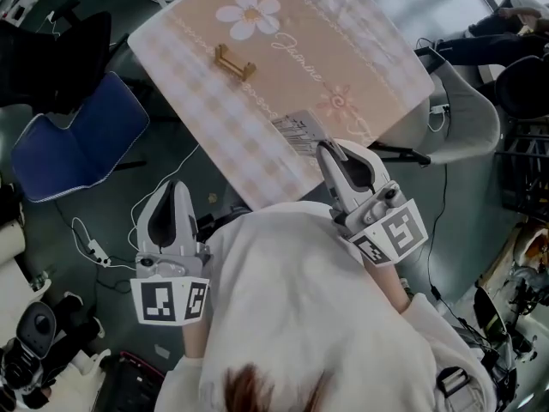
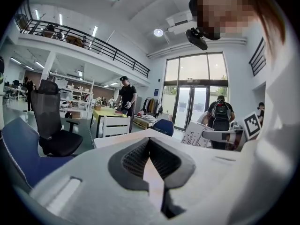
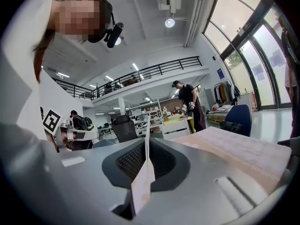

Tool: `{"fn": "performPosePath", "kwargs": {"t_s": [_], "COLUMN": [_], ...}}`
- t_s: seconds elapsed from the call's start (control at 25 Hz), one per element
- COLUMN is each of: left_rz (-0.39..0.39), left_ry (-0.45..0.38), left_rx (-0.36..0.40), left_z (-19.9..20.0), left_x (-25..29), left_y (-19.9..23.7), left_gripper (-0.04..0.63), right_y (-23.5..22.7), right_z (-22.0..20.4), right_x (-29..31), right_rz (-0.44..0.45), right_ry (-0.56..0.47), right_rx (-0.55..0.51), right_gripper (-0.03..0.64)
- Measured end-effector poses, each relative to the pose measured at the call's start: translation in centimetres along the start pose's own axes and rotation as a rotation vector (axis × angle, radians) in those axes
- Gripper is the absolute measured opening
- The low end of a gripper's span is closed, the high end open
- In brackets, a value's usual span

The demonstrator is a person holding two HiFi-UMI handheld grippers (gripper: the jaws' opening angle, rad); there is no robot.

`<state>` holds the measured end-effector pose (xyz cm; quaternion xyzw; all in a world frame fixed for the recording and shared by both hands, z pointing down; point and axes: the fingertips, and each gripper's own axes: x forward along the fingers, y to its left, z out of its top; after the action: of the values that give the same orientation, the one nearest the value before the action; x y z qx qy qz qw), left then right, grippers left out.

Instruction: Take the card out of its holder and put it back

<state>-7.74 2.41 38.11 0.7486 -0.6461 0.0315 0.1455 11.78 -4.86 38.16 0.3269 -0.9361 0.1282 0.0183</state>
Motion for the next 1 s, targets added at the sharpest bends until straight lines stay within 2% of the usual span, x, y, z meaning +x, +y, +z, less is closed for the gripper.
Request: {"fn": "performPosePath", "kwargs": {"t_s": [0.48, 1.0], "left_rz": [0.022, 0.073], "left_ry": [0.000, 0.004], "left_rx": [-0.012, -0.055], "left_z": [-0.7, -1.0], "left_x": [0.2, 0.5], "left_y": [-0.4, 0.7], "left_gripper": [0.000, 0.000], "right_y": [-0.1, -2.5], "right_z": [0.3, 4.4], "right_x": [0.2, 5.6], "right_rz": [0.006, 0.061], "right_ry": [0.011, -0.026], "right_rx": [0.006, -0.094], "right_gripper": [0.018, 0.018]}}
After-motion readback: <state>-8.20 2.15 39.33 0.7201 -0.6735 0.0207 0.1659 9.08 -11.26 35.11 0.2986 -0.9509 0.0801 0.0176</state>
